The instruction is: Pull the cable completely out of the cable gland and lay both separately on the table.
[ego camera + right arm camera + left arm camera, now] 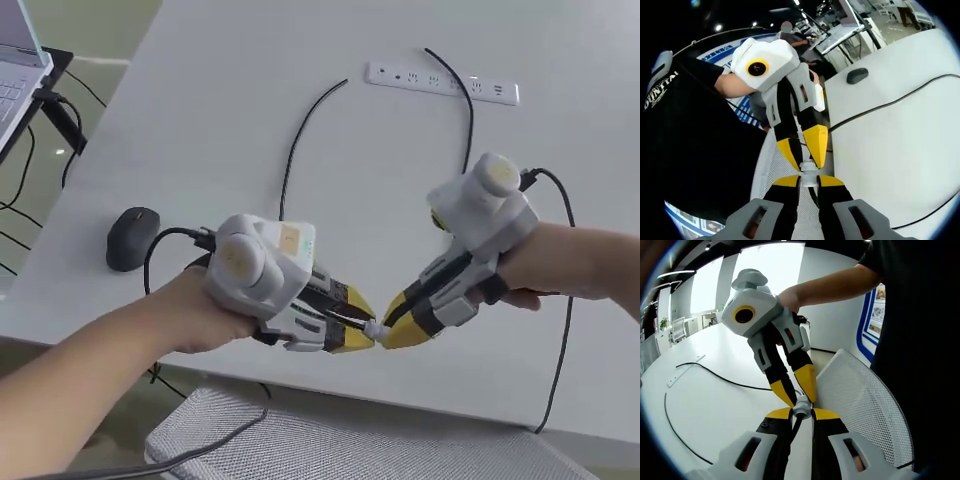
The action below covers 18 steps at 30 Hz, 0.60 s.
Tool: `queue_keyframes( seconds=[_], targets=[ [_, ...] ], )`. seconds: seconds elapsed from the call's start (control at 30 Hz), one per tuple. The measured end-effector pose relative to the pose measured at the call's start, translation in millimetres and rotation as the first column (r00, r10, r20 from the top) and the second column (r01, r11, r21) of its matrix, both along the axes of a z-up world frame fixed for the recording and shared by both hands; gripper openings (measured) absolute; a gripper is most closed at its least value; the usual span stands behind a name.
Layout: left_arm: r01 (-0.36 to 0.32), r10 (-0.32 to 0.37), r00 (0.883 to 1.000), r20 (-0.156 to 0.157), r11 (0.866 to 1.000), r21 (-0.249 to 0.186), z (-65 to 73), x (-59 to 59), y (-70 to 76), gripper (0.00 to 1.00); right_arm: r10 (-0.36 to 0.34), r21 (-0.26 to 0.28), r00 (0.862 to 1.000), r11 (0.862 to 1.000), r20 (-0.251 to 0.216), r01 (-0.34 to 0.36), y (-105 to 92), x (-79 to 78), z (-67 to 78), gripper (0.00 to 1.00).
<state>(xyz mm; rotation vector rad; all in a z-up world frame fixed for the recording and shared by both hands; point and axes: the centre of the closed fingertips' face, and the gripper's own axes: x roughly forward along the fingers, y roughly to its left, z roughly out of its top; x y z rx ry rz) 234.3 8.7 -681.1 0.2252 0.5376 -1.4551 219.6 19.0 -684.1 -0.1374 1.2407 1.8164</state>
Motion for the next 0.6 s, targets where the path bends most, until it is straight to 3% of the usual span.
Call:
queue_keyframes(
  seconds=[0.17,0.3,0.4,0.43,0.5,0.53,0.57,0.6],
  targets=[
    [-0.004,0.004,1.000,-0.001,1.000,-0.001,-0.3,-0.3,-0.1,0.16,-0.007,0.006,1.000,1.000,0.012,0.006,1.4,1.3,1.3,0.08],
    [-0.016,0.016,1.000,-0.005,1.000,0.006,-2.6,0.6,0.6,0.16,0.024,0.005,0.994,1.000,0.108,-0.025,1.8,3.5,-2.0,0.08],
    [-0.053,0.054,0.998,-0.040,0.999,0.003,-4.3,2.9,3.1,0.16,0.017,-0.010,0.980,1.000,0.200,-0.015,3.9,6.3,-3.5,0.08],
    [-0.069,0.069,0.997,-0.035,0.998,-0.001,-4.4,5.4,4.5,0.16,0.002,-0.011,0.968,1.000,0.250,0.001,5.2,9.2,-3.8,0.08],
    [-0.097,0.095,0.993,-0.073,0.995,-0.023,-4.4,5.4,6.1,0.16,-0.005,-0.009,0.944,1.000,0.329,0.009,5.9,8.7,-3.7,0.08],
    [-0.103,0.101,0.992,-0.071,0.994,-0.024,-5.8,6.2,7.4,0.15,-0.013,-0.011,0.925,1.000,0.381,0.018,6.5,10.0,-5.0,0.08],
    [-0.108,0.105,0.991,-0.085,0.994,-0.030,-6.5,5.1,8.0,0.15,0.009,-0.005,0.892,1.000,0.452,-0.008,6.9,8.0,-6.5,0.08],
    [-0.108,0.104,0.989,-0.102,0.994,-0.034,-6.8,2.5,7.7,0.15,0.025,-0.007,0.869,1.000,0.495,-0.025,6.5,5.6,-6.8,0.08]
  ],
)
